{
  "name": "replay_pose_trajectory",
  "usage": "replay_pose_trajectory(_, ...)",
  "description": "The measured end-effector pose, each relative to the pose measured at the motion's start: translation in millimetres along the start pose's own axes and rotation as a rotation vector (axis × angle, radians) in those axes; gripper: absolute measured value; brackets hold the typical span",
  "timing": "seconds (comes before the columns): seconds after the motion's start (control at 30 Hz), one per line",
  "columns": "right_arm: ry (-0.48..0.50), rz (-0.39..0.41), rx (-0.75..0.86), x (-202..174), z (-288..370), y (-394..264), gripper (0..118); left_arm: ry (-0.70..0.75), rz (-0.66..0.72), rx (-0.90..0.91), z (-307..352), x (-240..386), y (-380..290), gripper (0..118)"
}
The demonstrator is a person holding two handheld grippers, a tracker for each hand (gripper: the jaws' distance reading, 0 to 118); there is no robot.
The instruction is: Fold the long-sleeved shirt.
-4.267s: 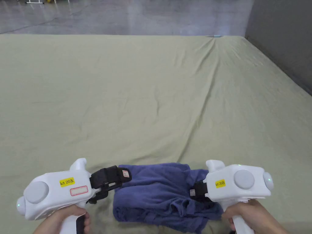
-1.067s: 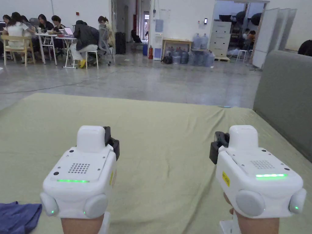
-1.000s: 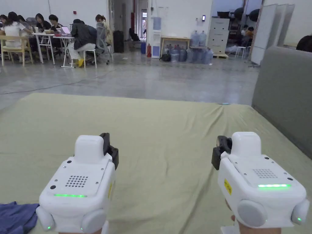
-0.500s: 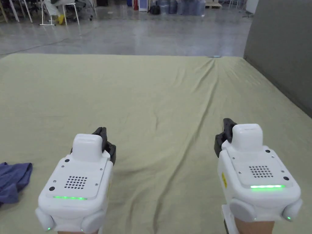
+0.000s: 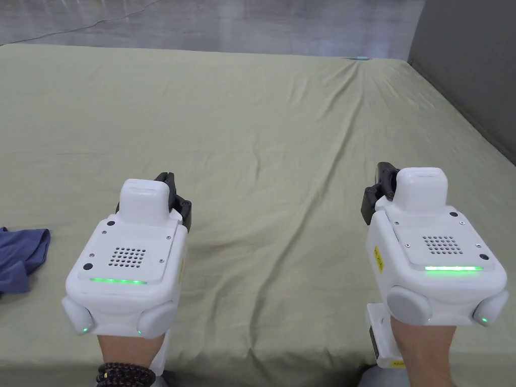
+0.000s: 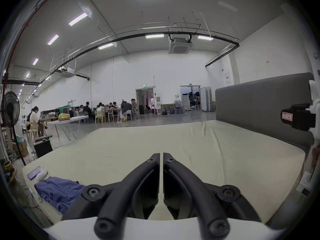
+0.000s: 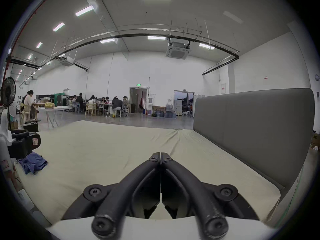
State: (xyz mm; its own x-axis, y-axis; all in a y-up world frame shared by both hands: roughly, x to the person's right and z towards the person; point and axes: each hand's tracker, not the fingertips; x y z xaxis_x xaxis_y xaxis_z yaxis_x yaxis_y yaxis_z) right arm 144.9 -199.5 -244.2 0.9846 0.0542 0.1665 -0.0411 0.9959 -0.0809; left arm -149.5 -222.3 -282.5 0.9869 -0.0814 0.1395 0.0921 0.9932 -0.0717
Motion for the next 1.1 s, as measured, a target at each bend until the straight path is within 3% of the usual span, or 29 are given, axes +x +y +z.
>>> replay_pose_trajectory(0.1, 0.003, 0.01, -0.009, -2, -1, -2, 0, 0.006, -0.014, -0.001, 0, 3, -1, 0)
replay_pose_trajectory(0.13, 0.013, 0.01, -0.013, -3, -2, -3, 9, 0.01, -0.03, -0.002, -1, 4, -1, 2)
replay_pose_trajectory(0.17, 0.021, 0.011, -0.021, -3, -3, -3, 28, 0.006, -0.035, -0.007, 0, 4, -1, 13)
replay_pose_trajectory(0.2, 0.029, 0.013, -0.04, -4, -6, -4, 64, -0.003, -0.027, -0.024, -3, 4, 0, 46)
replay_pose_trajectory(0.23, 0.026, 0.016, -0.043, -5, -7, -5, 88, -0.01, -0.012, -0.037, -4, 3, 0, 76)
replay_pose_trajectory(0.27, 0.018, 0.019, -0.036, -6, -6, -6, 101, -0.016, 0.005, -0.042, -5, 2, 0, 103)
replay_pose_trajectory(0.3, 0.005, 0.019, -0.024, -6, -5, -7, 102, -0.02, 0.03, -0.024, -3, 1, 0, 116)
replay_pose_trajectory(0.57, -0.021, 0.019, -0.028, -6, -7, -10, 102, -0.009, 0.053, -0.018, -3, -8, 4, 117)
replay_pose_trajectory(0.83, -0.012, 0.016, 0.001, -3, 1, -7, 102, 0.037, 0.011, 0.118, 6, -11, -4, 117)
replay_pose_trajectory(1.1, -0.01, 0.008, 0.021, -3, 1, -7, 102, 0.014, 0.032, 0.065, -1, -14, -2, 117)
